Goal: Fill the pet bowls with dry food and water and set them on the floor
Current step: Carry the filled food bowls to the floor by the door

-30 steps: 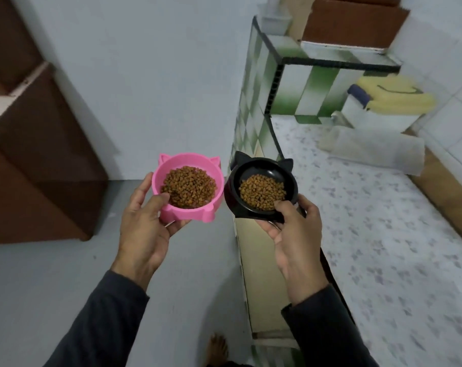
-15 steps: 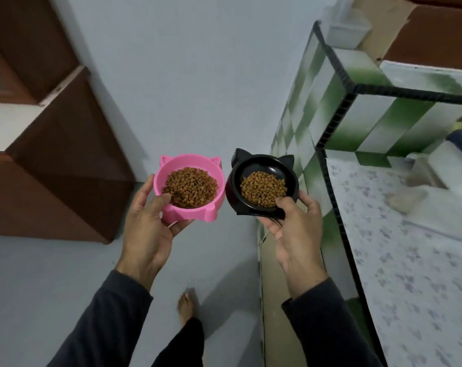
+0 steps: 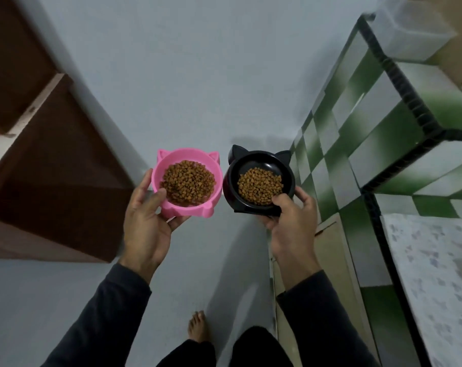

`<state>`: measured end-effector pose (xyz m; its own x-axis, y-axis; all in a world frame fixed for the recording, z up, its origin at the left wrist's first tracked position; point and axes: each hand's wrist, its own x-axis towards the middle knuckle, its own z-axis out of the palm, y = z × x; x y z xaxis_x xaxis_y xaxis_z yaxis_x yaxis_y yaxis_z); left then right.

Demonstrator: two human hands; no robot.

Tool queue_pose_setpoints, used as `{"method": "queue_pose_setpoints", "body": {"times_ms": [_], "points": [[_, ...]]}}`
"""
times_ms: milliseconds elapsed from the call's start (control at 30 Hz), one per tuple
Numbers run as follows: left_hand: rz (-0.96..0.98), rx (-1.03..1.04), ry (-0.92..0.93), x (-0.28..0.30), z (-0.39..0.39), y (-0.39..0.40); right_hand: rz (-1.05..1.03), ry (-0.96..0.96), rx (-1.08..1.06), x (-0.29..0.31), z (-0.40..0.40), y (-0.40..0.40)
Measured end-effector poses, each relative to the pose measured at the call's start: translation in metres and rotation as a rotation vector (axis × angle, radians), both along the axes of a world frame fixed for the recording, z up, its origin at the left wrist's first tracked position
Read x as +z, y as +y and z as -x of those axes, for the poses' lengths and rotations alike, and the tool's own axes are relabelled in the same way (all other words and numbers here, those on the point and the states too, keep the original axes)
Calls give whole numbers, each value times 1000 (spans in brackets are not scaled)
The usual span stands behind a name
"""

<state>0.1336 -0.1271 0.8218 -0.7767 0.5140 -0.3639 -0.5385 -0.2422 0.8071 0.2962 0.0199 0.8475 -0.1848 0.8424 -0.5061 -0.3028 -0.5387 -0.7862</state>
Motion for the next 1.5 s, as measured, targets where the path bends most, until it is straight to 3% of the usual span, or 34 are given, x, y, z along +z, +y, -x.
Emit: {"method": "queue_pose_setpoints", "body": {"times_ms": [433,800,1000,1500], "points": [[43,58,-69,-54,73,98,41,-58,50,-51,89,108],[118,41,-105,-145,131,162,113,-93,20,-143,146,173],[147,53,-149,-234,157,189,151,-115,-8,-237,167,201],[284,12,-181,-552,181,240,223,-230,-27,-560,187,250]]}}
